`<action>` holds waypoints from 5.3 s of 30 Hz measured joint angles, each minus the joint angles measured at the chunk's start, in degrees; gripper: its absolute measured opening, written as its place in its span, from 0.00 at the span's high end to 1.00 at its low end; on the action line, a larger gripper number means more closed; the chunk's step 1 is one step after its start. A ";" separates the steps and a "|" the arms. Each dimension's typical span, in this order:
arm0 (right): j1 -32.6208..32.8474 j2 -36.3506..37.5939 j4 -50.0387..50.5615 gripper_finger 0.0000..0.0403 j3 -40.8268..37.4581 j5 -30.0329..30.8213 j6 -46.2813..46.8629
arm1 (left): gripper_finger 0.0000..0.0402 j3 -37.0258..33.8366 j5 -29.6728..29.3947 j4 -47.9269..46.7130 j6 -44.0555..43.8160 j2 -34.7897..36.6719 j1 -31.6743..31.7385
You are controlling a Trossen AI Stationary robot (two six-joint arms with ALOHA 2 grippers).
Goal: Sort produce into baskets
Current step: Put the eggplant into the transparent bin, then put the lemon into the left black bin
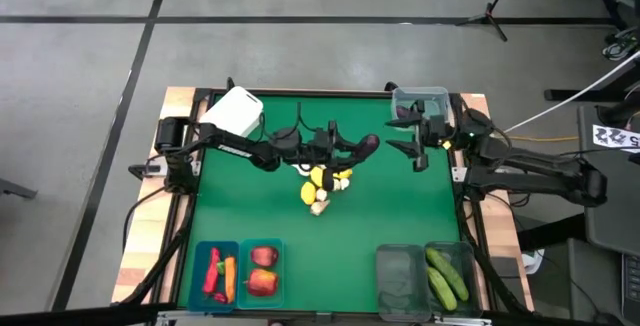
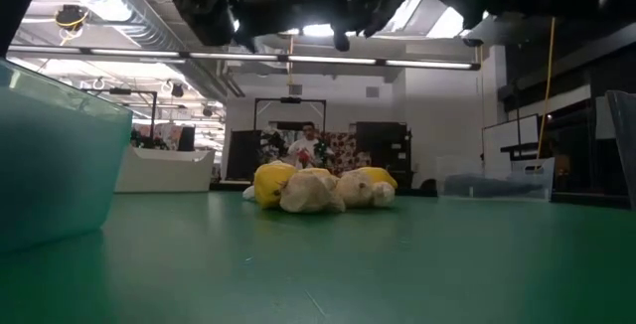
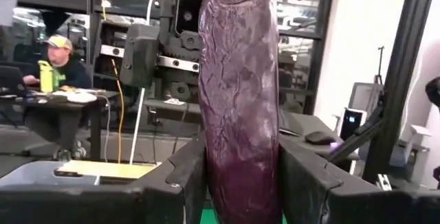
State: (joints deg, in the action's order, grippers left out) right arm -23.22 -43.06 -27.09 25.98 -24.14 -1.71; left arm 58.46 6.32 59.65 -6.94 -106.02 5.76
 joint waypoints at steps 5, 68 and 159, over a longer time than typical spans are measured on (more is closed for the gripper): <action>0.00 -6.04 -2.99 0.30 -0.07 -0.95 4.18 | 0.64 -3.36 -0.13 5.45 -0.70 0.00 0.76; 5.90 -23.78 -0.08 0.63 12.55 2.65 4.87 | 0.35 -4.09 3.12 -34.72 7.71 12.61 2.49; -19.52 -23.44 62.33 0.30 31.21 45.94 -8.62 | 0.32 -3.70 -16.10 -69.08 4.07 5.62 9.76</action>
State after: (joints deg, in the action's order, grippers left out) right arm -42.74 -66.50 35.24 57.19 21.80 -10.33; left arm 54.76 -9.78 -9.43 -2.87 -100.40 15.53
